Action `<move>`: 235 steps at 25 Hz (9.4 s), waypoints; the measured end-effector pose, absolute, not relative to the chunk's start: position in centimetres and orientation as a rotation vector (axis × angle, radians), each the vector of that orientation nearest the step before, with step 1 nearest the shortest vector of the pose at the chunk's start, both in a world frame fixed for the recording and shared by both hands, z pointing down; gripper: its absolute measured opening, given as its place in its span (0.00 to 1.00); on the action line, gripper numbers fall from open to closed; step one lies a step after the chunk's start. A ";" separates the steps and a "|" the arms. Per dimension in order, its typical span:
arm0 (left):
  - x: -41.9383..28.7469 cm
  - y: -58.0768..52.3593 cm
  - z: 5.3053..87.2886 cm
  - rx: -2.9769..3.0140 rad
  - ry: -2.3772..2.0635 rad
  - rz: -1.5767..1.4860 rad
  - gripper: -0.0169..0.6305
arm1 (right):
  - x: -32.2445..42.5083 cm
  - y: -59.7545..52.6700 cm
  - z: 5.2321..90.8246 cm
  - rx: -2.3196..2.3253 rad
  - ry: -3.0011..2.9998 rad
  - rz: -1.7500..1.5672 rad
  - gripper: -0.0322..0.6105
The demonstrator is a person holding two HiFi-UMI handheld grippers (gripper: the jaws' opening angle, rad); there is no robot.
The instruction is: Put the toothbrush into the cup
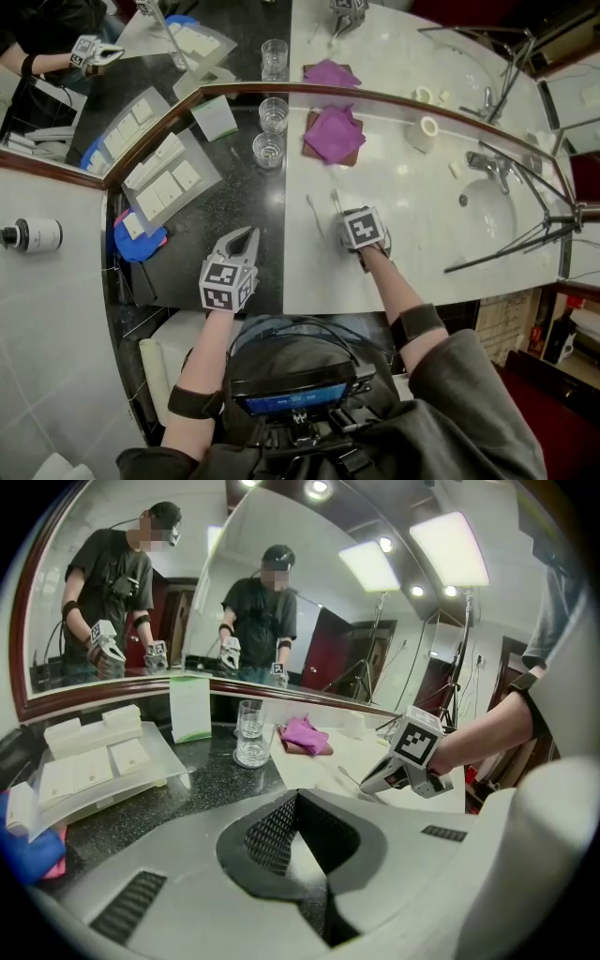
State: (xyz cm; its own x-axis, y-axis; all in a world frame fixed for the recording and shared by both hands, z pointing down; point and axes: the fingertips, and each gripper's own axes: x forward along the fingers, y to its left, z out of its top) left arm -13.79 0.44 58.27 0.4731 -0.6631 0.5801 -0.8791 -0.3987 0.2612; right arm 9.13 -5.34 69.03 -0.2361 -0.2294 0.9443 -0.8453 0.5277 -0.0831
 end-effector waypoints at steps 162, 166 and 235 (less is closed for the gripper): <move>-10.2 -2.3 50.5 2.124 -1.547 0.397 0.03 | 12.1 -8.7 51.5 1.045 -2.469 0.628 0.08; -9.6 -1.1 50.6 2.126 -1.541 0.417 0.03 | 13.8 -7.3 51.5 1.075 -2.453 0.663 0.08; -11.7 -2.1 56.3 2.179 -1.330 0.426 0.03 | 3.1 -6.2 65.1 0.819 -1.965 0.661 0.14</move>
